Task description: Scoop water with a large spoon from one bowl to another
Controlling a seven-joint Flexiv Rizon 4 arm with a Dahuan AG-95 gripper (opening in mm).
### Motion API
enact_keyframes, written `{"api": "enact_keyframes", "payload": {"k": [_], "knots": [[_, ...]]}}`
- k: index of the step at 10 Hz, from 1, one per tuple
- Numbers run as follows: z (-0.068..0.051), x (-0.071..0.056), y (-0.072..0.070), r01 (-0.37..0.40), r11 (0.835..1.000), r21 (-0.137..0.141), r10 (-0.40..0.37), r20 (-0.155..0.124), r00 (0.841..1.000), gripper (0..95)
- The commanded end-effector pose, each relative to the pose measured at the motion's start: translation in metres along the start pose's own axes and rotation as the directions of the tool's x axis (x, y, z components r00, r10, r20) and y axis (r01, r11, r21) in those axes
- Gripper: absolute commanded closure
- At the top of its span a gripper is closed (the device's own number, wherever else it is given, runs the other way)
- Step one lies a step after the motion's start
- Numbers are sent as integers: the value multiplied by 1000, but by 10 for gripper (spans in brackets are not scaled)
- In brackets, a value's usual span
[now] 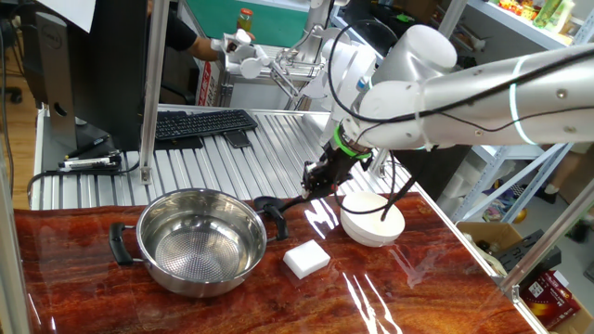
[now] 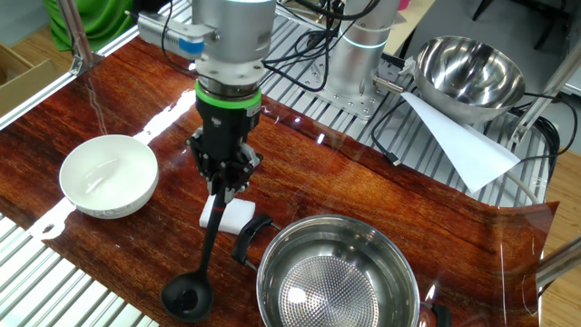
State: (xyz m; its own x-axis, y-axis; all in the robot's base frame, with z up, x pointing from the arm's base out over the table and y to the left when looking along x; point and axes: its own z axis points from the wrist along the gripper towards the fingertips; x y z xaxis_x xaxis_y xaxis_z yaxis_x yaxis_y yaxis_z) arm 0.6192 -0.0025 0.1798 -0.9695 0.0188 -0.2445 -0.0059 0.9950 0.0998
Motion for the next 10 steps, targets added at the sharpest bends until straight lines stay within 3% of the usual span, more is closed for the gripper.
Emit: {"api": "enact_keyframes", "payload": {"k": [1, 10], "knots": [[4, 0, -1, 5, 1000, 5, -5, 7, 1000, 950], [33, 21, -8, 53, 998, -16, -53, 8, 999, 950]]}}
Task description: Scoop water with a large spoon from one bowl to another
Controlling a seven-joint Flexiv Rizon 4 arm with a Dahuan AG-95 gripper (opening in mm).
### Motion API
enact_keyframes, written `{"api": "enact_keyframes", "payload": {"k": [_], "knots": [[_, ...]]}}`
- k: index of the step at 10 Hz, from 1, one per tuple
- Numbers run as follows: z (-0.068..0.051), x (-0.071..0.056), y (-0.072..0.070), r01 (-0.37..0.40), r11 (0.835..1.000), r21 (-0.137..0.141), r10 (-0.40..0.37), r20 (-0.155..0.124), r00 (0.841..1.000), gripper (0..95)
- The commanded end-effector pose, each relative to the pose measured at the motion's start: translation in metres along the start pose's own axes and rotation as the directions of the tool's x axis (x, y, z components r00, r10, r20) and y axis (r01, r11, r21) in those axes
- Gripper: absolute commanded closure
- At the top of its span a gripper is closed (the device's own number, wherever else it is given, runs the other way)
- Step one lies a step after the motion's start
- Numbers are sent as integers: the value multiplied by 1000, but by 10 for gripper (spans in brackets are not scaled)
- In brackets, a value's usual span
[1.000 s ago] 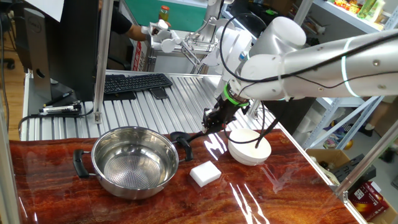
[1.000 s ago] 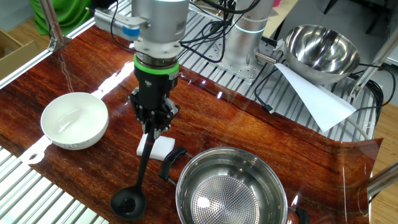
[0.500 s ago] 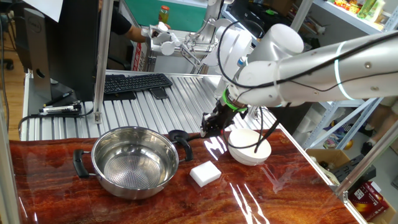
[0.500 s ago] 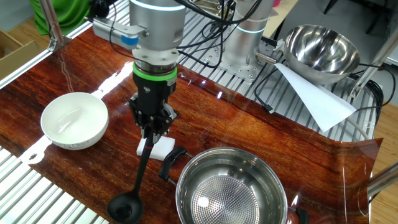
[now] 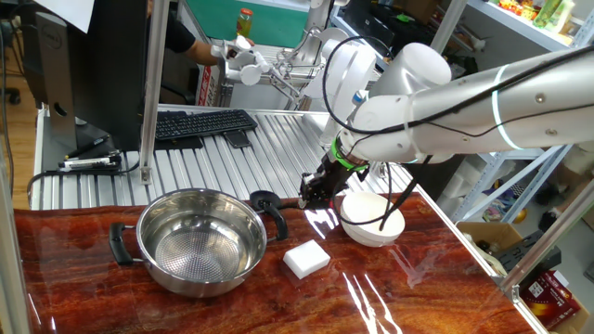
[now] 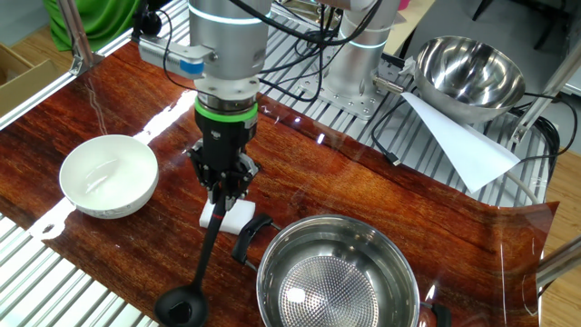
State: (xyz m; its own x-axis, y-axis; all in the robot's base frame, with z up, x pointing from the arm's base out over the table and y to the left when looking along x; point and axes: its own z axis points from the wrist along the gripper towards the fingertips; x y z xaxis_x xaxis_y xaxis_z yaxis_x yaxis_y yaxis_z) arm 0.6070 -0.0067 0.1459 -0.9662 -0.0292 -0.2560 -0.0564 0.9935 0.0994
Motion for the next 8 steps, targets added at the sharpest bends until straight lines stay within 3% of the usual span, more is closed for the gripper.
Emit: {"api": "enact_keyframes", "payload": {"k": [1, 5, 8], "knots": [[9, 4, -3, 7, 1000, -10, -7, 3, 1000, 950], [20, 14, -7, 29, 1000, -8, -29, 13, 1000, 950], [20, 18, -9, 37, 999, -6, -37, 29, 999, 950]]}}
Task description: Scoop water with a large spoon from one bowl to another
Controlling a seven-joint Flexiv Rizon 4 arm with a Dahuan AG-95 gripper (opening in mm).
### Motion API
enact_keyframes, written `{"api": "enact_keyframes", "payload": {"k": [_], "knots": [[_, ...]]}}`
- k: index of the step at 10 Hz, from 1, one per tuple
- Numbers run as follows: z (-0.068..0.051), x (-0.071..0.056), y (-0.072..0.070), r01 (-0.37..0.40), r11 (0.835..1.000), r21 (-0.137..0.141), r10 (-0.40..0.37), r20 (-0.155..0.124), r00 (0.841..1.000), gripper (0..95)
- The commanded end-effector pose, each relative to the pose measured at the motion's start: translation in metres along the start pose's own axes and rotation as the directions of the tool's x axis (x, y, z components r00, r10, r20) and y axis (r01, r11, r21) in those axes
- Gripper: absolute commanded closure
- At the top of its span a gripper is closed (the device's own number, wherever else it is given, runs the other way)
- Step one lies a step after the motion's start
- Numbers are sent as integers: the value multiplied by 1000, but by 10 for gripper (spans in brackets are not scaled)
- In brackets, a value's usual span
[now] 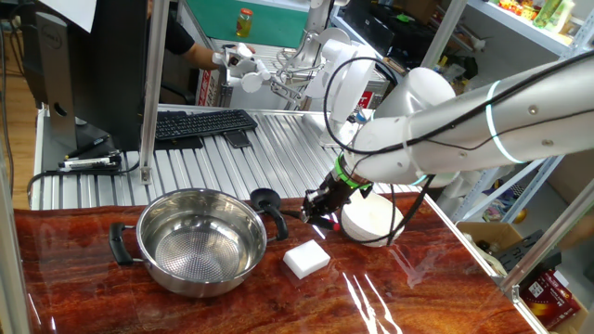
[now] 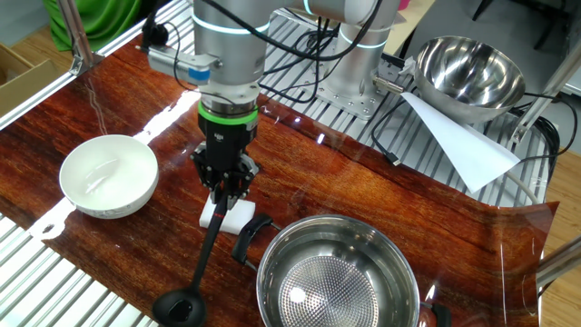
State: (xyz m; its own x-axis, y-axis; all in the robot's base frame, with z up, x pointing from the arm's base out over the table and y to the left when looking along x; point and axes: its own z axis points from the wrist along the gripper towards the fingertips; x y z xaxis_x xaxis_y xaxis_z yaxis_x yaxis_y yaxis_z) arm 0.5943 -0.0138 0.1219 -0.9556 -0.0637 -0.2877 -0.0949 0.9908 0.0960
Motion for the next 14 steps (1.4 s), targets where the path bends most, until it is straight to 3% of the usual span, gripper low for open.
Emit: {"api": "enact_keyframes", "payload": {"k": [1, 6, 7, 8, 9, 10, 11, 14], "knots": [[1, 2, 0, 5, 1000, 4, -5, 3, 1000, 950], [0, 13, -1, 19, 999, 37, -19, -11, 1000, 950], [0, 13, -1, 20, 999, 45, -20, -11, 1000, 760], [0, 13, -1, 20, 999, 46, -19, -11, 1000, 760], [0, 13, -1, 16, 999, 49, -15, -13, 1000, 570], [0, 13, -1, 10, 999, 51, -9, -12, 1000, 570], [0, 13, -1, 3, 998, 55, -2, -13, 1000, 380], [0, 14, -1, 2, 998, 60, -1, -23, 1000, 380]]}}
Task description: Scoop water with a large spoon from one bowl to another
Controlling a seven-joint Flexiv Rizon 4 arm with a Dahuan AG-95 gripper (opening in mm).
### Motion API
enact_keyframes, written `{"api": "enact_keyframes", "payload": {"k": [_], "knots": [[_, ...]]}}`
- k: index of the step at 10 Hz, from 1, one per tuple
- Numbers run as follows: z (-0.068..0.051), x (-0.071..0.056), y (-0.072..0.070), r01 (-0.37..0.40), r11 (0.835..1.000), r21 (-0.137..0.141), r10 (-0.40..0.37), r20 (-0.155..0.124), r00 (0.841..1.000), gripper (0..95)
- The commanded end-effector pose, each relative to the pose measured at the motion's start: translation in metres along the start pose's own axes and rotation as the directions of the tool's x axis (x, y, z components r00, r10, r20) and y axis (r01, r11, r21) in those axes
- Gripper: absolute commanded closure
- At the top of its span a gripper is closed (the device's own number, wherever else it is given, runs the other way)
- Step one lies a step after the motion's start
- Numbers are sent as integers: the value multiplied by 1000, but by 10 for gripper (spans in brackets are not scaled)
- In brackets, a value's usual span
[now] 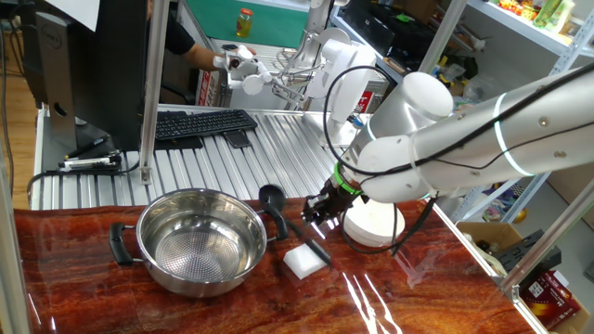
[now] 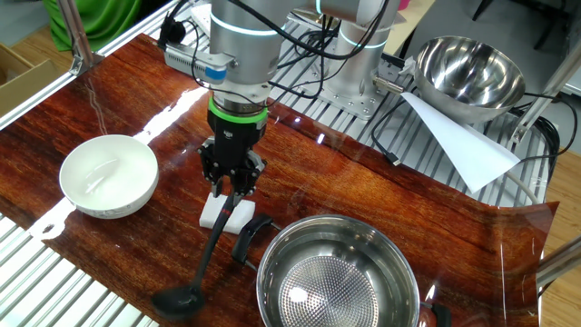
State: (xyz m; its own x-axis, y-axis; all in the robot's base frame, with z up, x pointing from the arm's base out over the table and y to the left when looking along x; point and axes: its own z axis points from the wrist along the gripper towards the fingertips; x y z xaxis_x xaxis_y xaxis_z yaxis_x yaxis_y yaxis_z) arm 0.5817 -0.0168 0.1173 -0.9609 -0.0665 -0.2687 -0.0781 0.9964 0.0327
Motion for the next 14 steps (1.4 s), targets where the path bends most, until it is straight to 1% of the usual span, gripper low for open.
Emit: {"api": "enact_keyframes", "payload": {"k": [1, 2, 3, 4, 5, 6, 8, 9, 10, 11, 12, 13, 14], "knots": [[-1, 0, 1, -2, 1000, -7, 2, -11, 1000, 380], [-3, -1, 2, -6, 1000, -9, 6, -29, 1000, 380], [-6, -1, 3, -6, 1000, -9, 6, -38, 999, 380], [-12, -2, 4, 0, 1000, -9, 0, -52, 999, 570], [-16, -3, 5, 5, 1000, -7, -5, -54, 999, 570], [-20, -4, 6, 16, 1000, -7, -17, -57, 998, 760], [-28, -4, 8, 22, 1000, -2, -22, -60, 998, 760], [-33, -3, 7, 28, 1000, 0, -28, -61, 998, 760], [-36, -1, 7, 30, 1000, 2, -30, -62, 998, 950], [-49, 3, 6, 40, 999, 13, -39, -69, 997, 950], [-59, 4, 5, 51, 999, 15, -49, -78, 996, 950], [-66, 4, 4, 53, 998, 14, -52, -89, 995, 950], [-76, 5, 3, 57, 998, 21, -55, -97, 994, 950]]}}
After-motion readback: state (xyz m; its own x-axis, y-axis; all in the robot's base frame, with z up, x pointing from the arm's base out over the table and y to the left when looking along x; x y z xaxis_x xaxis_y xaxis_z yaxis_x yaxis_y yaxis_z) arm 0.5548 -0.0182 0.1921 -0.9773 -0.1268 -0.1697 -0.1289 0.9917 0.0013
